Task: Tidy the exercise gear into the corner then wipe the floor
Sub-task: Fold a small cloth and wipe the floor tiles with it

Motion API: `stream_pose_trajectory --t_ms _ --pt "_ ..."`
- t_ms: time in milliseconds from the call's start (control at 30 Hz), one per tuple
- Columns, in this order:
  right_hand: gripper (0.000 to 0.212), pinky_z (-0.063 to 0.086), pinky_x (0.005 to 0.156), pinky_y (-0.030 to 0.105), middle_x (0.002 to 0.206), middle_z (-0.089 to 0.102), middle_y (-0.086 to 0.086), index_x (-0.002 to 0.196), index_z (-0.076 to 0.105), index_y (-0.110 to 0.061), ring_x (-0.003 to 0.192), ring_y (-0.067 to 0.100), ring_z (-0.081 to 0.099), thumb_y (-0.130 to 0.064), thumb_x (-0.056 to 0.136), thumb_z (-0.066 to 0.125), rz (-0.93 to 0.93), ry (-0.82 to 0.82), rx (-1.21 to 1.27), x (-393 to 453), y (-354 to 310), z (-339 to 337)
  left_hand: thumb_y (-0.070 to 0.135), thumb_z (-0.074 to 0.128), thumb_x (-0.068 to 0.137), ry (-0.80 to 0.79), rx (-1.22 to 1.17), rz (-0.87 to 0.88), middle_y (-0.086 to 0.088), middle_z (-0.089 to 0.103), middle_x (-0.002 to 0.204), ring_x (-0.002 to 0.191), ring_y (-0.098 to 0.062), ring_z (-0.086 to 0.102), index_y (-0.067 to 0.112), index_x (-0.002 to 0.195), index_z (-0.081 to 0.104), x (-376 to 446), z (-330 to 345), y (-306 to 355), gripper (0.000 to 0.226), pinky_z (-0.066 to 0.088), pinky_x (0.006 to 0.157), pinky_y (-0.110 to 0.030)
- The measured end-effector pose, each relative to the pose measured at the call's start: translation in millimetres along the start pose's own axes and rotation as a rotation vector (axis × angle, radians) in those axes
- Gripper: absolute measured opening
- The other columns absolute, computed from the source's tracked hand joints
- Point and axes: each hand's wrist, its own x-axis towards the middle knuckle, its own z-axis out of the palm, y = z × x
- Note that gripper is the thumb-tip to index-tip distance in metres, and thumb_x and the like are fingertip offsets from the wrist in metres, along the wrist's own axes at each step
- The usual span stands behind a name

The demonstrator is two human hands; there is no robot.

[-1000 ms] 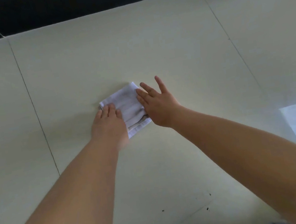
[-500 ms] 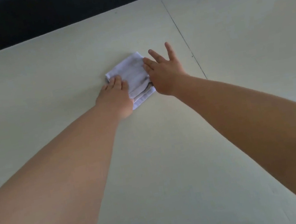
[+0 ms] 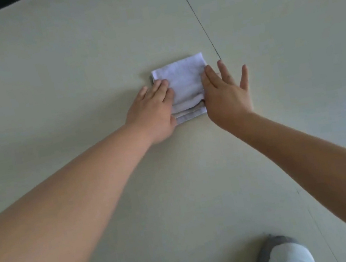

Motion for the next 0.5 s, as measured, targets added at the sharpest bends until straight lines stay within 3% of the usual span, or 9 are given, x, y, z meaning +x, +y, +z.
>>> stream_pose_trajectory --t_ms 67,133,167,200,267,367,433,500 --pt "0.058 -0.014 0.113 0.055 0.16 -0.001 -0.002 0.151 0.001 -0.013 0.148 0.02 -0.01 -0.017 0.099 0.026 -0.063 -0.011 0.051 -19.0 -27.9 10.8 0.031 0.023 0.086 0.052 -0.01 0.023 -0.017 0.021 0.156 0.146 -0.029 0.022 -0.002 0.144 0.032 -35.0 16.9 -19.4 0.067 0.019 0.118 -0.041" --pt "0.059 -0.017 0.111 0.054 0.16 -0.004 -0.002 0.15 -0.002 -0.012 0.148 0.019 -0.012 -0.016 0.098 0.026 -0.165 -0.028 0.084 -32.8 -59.0 19.4 0.029 0.028 0.072 0.118 0.057 0.054 -0.027 0.056 0.131 0.119 -0.04 0.057 -0.011 0.119 0.06 -63.3 37.3 -42.9 0.07 0.047 0.096 -0.05" --pt "0.06 -0.019 0.11 0.053 0.16 -0.005 -0.002 0.15 -0.003 -0.011 0.148 0.019 -0.012 -0.016 0.098 0.026 -0.214 -0.037 0.095 -37.7 -74.8 22.9 0.028 0.031 0.068 0.128 0.11 0.034 -0.028 0.064 0.118 0.106 -0.042 0.065 -0.012 0.109 0.066 -75.0 45.7 -55.4 0.066 0.052 0.087 -0.048" --pt "0.06 -0.022 0.108 0.052 0.16 -0.007 -0.003 0.15 -0.003 -0.011 0.147 0.018 -0.013 -0.016 0.098 0.026 -0.257 -0.046 0.106 -42.1 -89.3 25.6 0.027 0.033 0.067 0.074 0.145 -0.008 -0.028 0.067 0.112 0.099 -0.042 0.068 -0.012 0.104 0.068 -86.7 50.7 -65.5 0.064 0.051 0.089 -0.044" --pt "0.06 -0.029 0.099 0.051 0.16 -0.009 -0.003 0.15 -0.005 -0.011 0.147 0.018 -0.014 -0.017 0.098 0.025 -0.296 -0.071 0.108 -49.2 -109.6 29.9 0.028 0.034 0.067 0.015 0.2 -0.028 -0.028 0.068 0.109 0.096 -0.041 0.069 -0.012 0.102 0.069 -104.3 55.2 -77.7 0.063 0.034 0.094 -0.04" --pt "0.059 -0.035 0.087 0.05 0.16 -0.005 -0.004 0.15 0.0 -0.01 0.148 0.018 -0.01 -0.015 0.097 0.025 -0.253 -0.086 0.106 -57.8 -114.3 35.4 0.027 0.034 0.067 0.006 0.259 0.037 -0.029 0.069 0.107 0.094 -0.042 0.07 -0.013 0.099 0.07 -111.0 54.9 -81.9 0.063 0.03 0.092 -0.037" --pt "0.055 -0.02 0.098 0.058 0.156 0.026 -0.003 0.144 0.033 -0.008 0.146 0.02 0.021 -0.01 0.089 0.033 -0.209 -0.014 0.039 -65.6 -99.5 39.4 0.026 0.034 0.066 -0.025 0.26 0.101 -0.027 0.07 0.104 0.093 -0.04 0.071 -0.011 0.097 0.072 -103.8 54.9 -74.9 0.061 0.034 0.094 -0.039" --pt "0.048 0.016 0.097 0.068 0.13 0.062 -0.003 0.115 0.068 -0.009 0.124 0.022 0.056 -0.013 0.07 0.049 -0.1 0.05 -0.043 -75.3 -76.1 42.9 0.026 0.034 0.066 0.057 0.258 0.182 -0.023 0.071 0.107 0.098 -0.035 0.07 -0.006 0.098 0.073 -91.8 48.7 -54.4 0.06 0.05 0.091 -0.037"
